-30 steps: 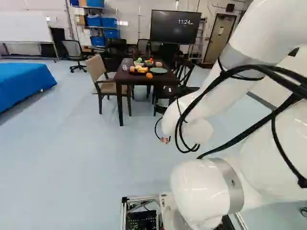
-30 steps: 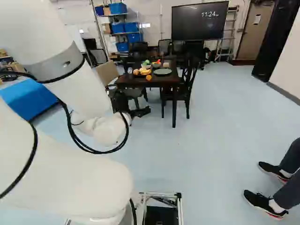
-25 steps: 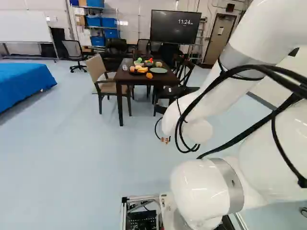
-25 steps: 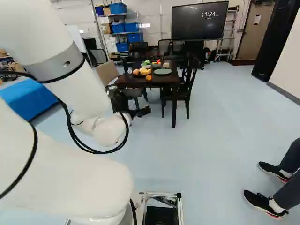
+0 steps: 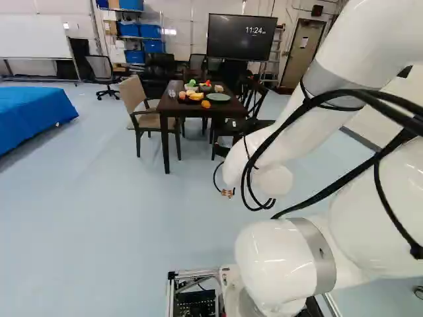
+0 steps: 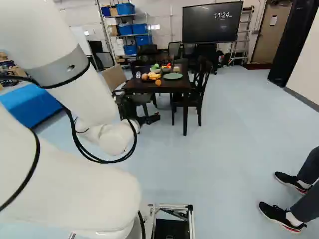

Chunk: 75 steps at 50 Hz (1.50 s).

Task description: Move the croissant to the empty plate

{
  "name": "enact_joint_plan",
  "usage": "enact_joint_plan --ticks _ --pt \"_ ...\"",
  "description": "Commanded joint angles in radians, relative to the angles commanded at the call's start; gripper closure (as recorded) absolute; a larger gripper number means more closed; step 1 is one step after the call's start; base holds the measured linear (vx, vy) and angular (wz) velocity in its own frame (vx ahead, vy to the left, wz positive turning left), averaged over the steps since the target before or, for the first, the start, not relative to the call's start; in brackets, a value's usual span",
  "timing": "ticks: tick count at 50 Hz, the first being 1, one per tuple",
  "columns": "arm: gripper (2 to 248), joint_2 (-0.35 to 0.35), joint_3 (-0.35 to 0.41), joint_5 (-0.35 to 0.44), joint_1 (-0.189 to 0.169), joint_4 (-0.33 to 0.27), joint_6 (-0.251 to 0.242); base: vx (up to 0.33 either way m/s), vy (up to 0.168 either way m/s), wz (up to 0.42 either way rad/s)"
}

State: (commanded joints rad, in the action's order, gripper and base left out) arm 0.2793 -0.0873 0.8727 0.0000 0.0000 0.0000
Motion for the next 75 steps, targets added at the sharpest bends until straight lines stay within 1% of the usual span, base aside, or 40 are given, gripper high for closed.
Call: enact_joint_plan --ticks 30,75 --pt "3 0.0 0.0 0.0 0.0 0.0 0.0 0.04 0.0 -0.004" --pt "3 0.0 0.0 0.0 0.0 0.0 0.0 0.093 -0.002 -0.009"
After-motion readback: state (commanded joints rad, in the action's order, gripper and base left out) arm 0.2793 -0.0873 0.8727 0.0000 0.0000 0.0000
